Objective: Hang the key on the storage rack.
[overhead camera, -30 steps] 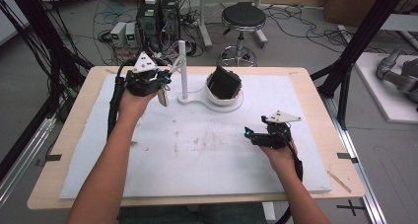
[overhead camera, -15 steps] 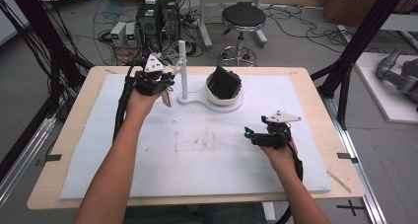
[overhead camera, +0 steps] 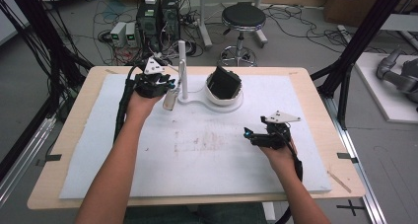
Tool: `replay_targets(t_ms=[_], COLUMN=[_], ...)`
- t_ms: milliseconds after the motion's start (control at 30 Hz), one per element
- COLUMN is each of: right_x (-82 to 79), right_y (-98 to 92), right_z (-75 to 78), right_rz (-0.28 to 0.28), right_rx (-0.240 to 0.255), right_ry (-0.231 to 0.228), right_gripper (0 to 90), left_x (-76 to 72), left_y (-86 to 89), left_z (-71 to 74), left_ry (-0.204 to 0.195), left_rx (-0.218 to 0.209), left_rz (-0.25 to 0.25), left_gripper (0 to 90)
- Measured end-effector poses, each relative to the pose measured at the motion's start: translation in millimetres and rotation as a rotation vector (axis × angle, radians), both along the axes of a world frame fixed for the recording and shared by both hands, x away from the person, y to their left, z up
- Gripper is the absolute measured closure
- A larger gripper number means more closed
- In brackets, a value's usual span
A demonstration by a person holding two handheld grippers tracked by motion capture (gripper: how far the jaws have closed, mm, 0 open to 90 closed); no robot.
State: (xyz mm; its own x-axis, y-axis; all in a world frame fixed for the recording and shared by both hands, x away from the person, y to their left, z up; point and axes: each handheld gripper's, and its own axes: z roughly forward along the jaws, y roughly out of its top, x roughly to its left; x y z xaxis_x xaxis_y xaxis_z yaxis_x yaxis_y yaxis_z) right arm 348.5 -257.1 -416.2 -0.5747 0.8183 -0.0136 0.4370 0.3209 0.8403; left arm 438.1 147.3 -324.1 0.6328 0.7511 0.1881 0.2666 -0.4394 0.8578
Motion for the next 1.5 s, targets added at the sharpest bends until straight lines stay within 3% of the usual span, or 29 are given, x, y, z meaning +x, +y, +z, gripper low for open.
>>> replay_targets(t_ms=[333,700,1267,1500], right_x=[0.1,-1.5,-2.4,-1.2], right_y=[0.1,0.4,-1.2,-2.1], right_z=[-0.1,0.5,0.8,0.5], right_rz=[0.001,-0.003,-0.008,-0.003], right_rx=[0.002,0.0,0.001,-0.001], right_ry=[-0.001,0.001,0.004,0.002], right_gripper=[19.7,19.8,19.8,19.8], left_x=[-10.8,-31.4,-85.1,-98.6], left_y=[8.2,20.9,42.1,59.5], left_z=[1.9,-16.3,-46.4,-51.8], left_ry=[-0.002,0.036,0.085,0.083], left_rx=[-0.036,-0.087,-0.141,-0.156], left_rz=[-0.01,-0.027,-0.125,-0.133], left_gripper=[61.9,49.1,29.8,24.9])
